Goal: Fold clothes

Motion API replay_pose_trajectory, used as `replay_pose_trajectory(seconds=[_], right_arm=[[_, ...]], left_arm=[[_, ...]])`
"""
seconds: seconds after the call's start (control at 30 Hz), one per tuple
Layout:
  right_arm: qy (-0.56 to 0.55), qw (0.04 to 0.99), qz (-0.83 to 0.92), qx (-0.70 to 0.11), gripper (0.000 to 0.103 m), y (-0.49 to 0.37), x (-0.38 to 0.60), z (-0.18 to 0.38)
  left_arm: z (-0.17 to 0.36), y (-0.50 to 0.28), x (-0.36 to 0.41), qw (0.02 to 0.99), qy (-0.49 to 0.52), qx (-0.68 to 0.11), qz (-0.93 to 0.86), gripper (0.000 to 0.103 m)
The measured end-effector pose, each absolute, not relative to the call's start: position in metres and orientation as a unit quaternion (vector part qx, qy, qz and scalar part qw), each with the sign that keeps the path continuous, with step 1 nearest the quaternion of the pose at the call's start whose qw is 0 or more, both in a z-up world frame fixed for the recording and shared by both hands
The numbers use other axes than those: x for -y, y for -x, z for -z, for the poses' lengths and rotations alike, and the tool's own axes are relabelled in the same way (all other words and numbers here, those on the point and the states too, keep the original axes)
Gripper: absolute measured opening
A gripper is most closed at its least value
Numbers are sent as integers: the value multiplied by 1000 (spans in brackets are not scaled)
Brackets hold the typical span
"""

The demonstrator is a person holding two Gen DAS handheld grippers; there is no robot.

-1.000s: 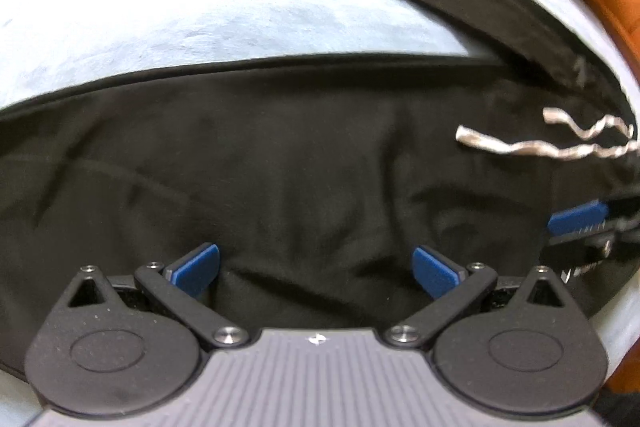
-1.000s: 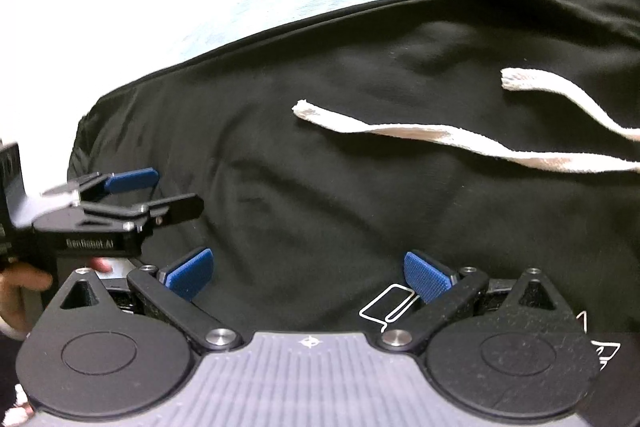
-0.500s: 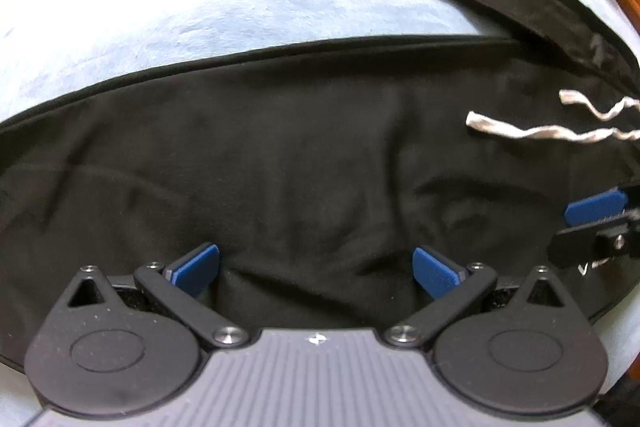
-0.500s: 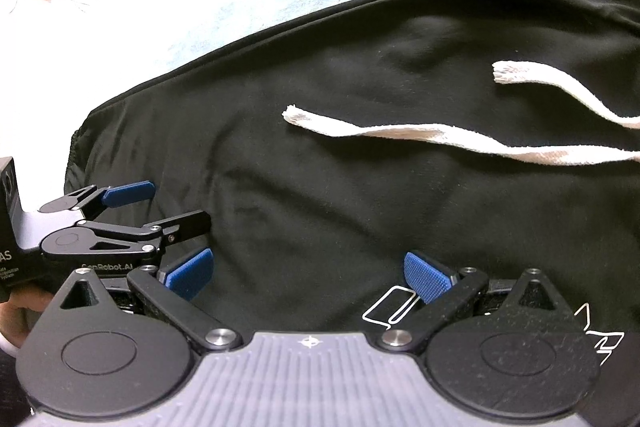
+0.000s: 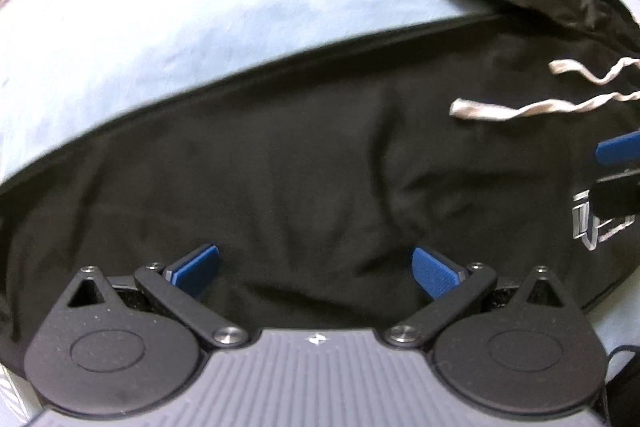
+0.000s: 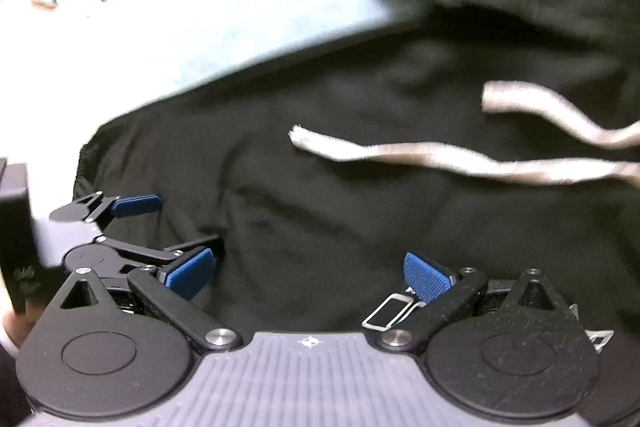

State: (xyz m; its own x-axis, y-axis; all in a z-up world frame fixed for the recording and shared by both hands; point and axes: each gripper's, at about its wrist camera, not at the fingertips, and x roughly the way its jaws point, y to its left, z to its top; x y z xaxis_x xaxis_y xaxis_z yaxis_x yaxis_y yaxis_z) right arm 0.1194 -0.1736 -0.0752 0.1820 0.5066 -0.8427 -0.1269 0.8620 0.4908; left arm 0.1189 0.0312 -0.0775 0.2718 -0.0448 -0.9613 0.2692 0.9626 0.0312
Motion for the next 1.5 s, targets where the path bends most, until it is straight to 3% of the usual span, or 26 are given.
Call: replay_pose_trajectory(seconds=[0.27,0.53,0.73,0.93,1.27,1.5], right_arm=[[-121,754,-175,-621,103,-109,210,98],[-137,817,-155,-539,101,-122,299,38],[-65,872,-56,-483,78,-147,419,12],[-12,896,-50,-441,68,-198,494,29],[-1,873,-138,-469,57,-258,520,82],[-32,861,-167,-480,56,-274,520,100]], left_arm=[[67,-129,19,798,-117,-576,133,102],[52,-150,93,810,-139,-534,197,102],[40,-177,155,822,-159,-473,275,102],[30,-219,211,825,-192,-403,347,102],[32,-291,272,784,-242,-326,469,102],[44,-315,307,739,-305,-287,528,102]])
